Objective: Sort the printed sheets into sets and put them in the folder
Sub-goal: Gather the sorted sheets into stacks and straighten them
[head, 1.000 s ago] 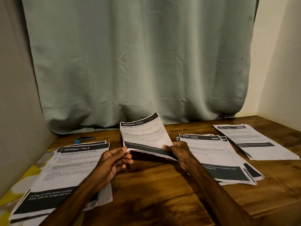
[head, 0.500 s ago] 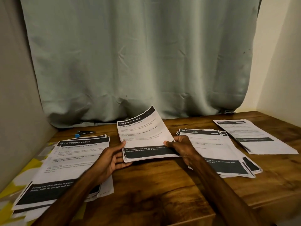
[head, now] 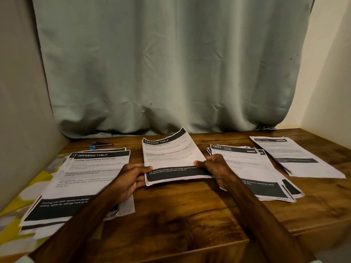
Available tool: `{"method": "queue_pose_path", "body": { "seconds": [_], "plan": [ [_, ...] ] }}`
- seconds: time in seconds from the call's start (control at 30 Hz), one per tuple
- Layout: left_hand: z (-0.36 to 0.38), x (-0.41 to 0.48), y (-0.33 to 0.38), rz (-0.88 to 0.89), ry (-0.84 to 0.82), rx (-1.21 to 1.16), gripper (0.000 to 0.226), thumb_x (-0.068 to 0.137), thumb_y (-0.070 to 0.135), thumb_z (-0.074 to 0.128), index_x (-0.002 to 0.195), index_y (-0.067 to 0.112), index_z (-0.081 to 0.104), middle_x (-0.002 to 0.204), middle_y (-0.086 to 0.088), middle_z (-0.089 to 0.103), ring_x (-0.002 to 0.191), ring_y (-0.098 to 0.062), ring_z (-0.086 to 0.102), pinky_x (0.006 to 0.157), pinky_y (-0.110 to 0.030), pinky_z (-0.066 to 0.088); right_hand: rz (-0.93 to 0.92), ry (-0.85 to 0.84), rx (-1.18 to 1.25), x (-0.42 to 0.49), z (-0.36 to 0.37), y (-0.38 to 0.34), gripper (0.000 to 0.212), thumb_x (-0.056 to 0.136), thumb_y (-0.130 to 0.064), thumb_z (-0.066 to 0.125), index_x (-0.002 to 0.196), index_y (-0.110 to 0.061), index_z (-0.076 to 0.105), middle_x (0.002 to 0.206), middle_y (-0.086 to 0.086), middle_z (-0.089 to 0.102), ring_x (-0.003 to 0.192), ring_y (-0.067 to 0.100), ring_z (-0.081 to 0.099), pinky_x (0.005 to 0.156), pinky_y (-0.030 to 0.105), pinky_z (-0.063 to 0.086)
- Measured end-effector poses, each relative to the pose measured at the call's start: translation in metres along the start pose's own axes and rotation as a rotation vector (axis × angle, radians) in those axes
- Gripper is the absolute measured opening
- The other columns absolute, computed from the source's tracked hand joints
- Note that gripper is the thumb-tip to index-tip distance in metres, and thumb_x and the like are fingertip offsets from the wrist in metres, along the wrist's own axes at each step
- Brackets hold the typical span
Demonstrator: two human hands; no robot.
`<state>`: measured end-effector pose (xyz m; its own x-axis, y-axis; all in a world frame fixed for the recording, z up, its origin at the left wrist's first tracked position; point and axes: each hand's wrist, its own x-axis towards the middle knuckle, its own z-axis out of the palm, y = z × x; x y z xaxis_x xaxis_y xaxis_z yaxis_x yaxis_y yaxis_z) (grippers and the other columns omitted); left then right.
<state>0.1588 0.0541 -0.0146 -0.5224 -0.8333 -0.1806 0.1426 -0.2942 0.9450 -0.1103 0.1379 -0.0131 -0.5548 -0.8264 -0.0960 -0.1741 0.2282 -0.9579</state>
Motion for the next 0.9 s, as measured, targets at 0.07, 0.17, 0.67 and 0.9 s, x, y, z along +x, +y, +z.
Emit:
{"method": "queue_pose_path", "body": {
  "seconds": [0.07, 0.17, 0.67, 0.9],
  "plan": [
    [-0.002, 0.001, -0.001, -0.009, 0.011, -0.017, 0.029, 0.095, -0.002, 0.060, 0.123, -0.005, 0.063, 0.111, -0.019, 0.075, 0.101, -0.031, 0.074, 0.080, -0.035, 0.063, 0.038, -0.028, 0.072, -0.003, -0.002, -0.006, 0.024, 0.084, -0.020, 0.082, 0.098, -0.002, 0.075, 0.095, 0.011, 0.078, 0.081, 0.023, 0.076, 0.068, 0.030, 0.061],
    [-0.005, 0.003, -0.001, -0.030, 0.041, -0.045, 0.028, 0.094, -0.004, 0.061, 0.121, -0.004, 0.063, 0.110, -0.020, 0.075, 0.098, -0.030, 0.075, 0.079, -0.036, 0.063, 0.082, -0.083, 0.194, -0.010, -0.005, -0.015, 0.023, 0.087, -0.009, 0.079, 0.103, 0.004, 0.069, 0.091, 0.015, 0.076, 0.071, 0.020, 0.076, 0.053, 0.026, 0.058],
    [-0.003, 0.012, 0.001, -0.073, 0.075, 0.042, 0.021, 0.096, -0.006, 0.059, 0.116, -0.005, 0.066, 0.107, -0.018, 0.076, 0.094, -0.028, 0.076, 0.076, -0.033, 0.064, 0.171, -0.138, 0.185, -0.015, -0.018, -0.027, 0.028, 0.090, 0.004, 0.070, 0.117, 0.009, 0.064, 0.106, 0.018, 0.070, 0.078, 0.026, 0.075, 0.052, 0.024, 0.059],
    [0.017, 0.036, 0.019, -0.049, 0.148, 0.237, 0.023, 0.097, -0.007, 0.057, 0.119, -0.005, 0.065, 0.121, -0.015, 0.071, 0.102, -0.026, 0.072, 0.072, -0.029, 0.062, 0.060, -0.118, -0.191, -0.011, -0.057, -0.037, 0.023, 0.097, -0.016, 0.067, 0.107, 0.005, 0.068, 0.082, 0.018, 0.077, 0.073, 0.027, 0.077, 0.052, 0.023, 0.058]
  ]
}}
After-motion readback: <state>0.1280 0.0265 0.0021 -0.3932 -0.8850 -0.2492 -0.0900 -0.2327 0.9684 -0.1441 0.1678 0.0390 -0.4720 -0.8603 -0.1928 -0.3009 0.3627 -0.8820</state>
